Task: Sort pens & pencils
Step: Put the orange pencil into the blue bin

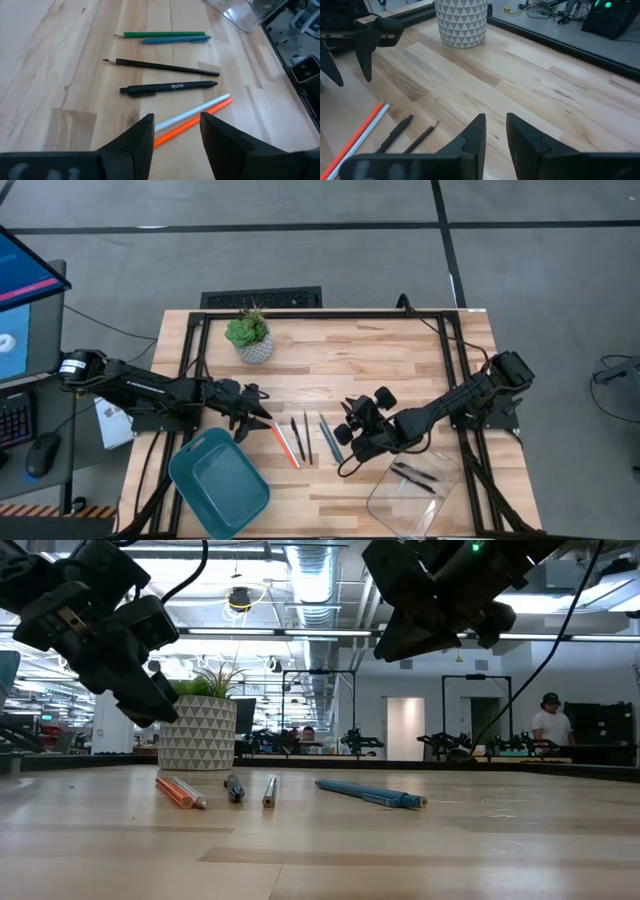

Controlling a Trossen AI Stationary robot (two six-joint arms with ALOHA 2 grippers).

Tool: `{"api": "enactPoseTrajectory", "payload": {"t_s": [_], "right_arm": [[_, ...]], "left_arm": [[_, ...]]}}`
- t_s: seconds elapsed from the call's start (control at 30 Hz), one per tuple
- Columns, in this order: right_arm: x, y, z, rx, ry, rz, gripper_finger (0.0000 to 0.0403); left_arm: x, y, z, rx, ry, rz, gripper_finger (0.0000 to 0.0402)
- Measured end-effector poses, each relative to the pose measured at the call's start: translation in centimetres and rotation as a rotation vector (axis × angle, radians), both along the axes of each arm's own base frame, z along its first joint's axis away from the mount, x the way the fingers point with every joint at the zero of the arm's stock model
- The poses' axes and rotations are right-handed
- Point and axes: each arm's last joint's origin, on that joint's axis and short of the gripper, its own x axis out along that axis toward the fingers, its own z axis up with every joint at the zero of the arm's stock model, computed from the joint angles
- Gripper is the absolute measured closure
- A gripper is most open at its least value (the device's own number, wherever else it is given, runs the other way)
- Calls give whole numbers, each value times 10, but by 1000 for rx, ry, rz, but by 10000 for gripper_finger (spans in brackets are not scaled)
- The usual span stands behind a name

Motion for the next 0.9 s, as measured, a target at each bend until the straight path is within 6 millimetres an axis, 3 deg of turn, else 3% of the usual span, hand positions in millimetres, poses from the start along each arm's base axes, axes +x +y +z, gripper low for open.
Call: {"api": "enactPoseTrajectory", "payload": {"t_s": [0.23, 0.67, 0.9], "right_arm": [[0, 0, 0, -8, 8, 6, 305], [0, -4, -1, -19, 33, -6, 305], [-2, -5, -2, -26, 50, -7, 305]], "left_arm": [[-1, 0, -1, 18, 55, -9, 252], [21, 5, 42, 184, 149, -2, 252], [40, 5, 33, 224, 295, -48, 252]]}}
